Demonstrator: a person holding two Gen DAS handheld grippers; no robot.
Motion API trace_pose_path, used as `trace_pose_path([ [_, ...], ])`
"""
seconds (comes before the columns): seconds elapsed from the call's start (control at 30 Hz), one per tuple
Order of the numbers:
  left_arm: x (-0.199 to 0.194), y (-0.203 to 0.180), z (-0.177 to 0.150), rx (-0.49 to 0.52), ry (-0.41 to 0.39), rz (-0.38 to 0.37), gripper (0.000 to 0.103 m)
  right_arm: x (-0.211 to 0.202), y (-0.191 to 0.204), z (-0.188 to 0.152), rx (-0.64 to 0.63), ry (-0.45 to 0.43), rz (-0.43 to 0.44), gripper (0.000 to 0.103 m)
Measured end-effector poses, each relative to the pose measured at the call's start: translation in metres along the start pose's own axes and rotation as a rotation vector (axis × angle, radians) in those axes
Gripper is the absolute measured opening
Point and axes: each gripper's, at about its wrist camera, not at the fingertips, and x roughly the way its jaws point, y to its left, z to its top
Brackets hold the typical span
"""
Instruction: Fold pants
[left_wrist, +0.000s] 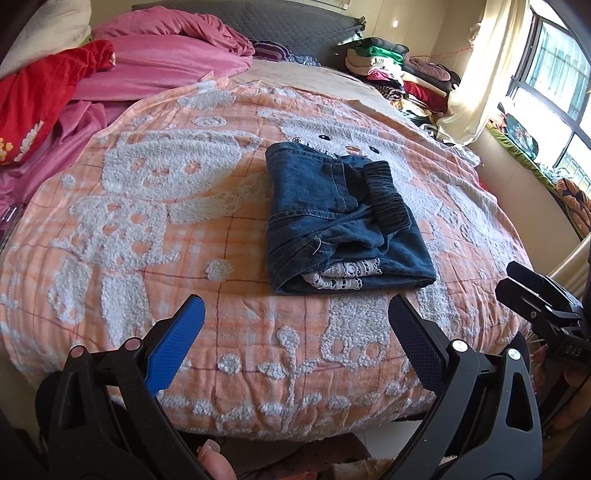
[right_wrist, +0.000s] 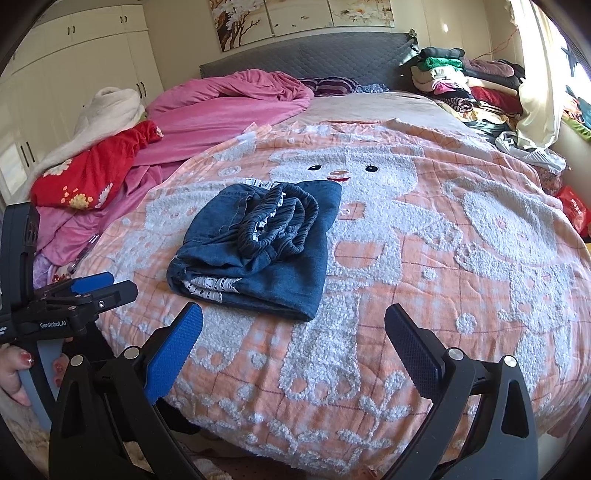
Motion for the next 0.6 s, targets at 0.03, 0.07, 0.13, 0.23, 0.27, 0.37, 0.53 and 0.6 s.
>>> trace_pose_path([
  [0.03, 0.0001, 0.0005, -0.0001, 0.001, 0.001, 0.002, 0.093, 0.0003, -0.0002, -0.0002, -0.001, 0.001, 0.001, 0.098],
  [0.07, 0.0002, 0.0006, 0.0, 0.001, 0.001, 0.005, 0.093, 0.0006, 0.0001, 0.0, -0.001, 0.002, 0.0, 0.098],
  [0.13, 0.0014, 0.0013, 0.0001, 0.001, 0.003, 0.004, 0.093, 0.0014, -0.0003, 0.0001, -0.001, 0.004, -0.002, 0.098],
  [0.23, 0.0018, 0.0022, -0.0002, 0.0, 0.005, 0.005, 0.093, 0.0024, -0.0007, 0.0, 0.001, 0.007, -0.003, 0.098],
  [0.27, 0.0018, 0.0025, 0.0, 0.0, 0.005, 0.009, 0.093, 0.003, -0.0009, 0.0, 0.001, 0.008, -0.003, 0.098],
  [0.37, 0.0034, 0.004, -0.0006, -0.009, 0.008, 0.014, 0.093, 0.0038, -0.0015, 0.0004, 0.003, 0.01, -0.005, 0.098],
  [0.53, 0.0048, 0.0047, -0.0019, -0.013, 0.013, 0.017, 0.093, 0.0045, -0.0047, -0.0012, 0.009, 0.011, -0.013, 0.098],
  [0.6, 0.0046, 0.0053, -0.0018, -0.013, 0.014, 0.019, 0.093, 0.0049, -0.0065, -0.0012, 0.013, 0.012, -0.014, 0.098],
])
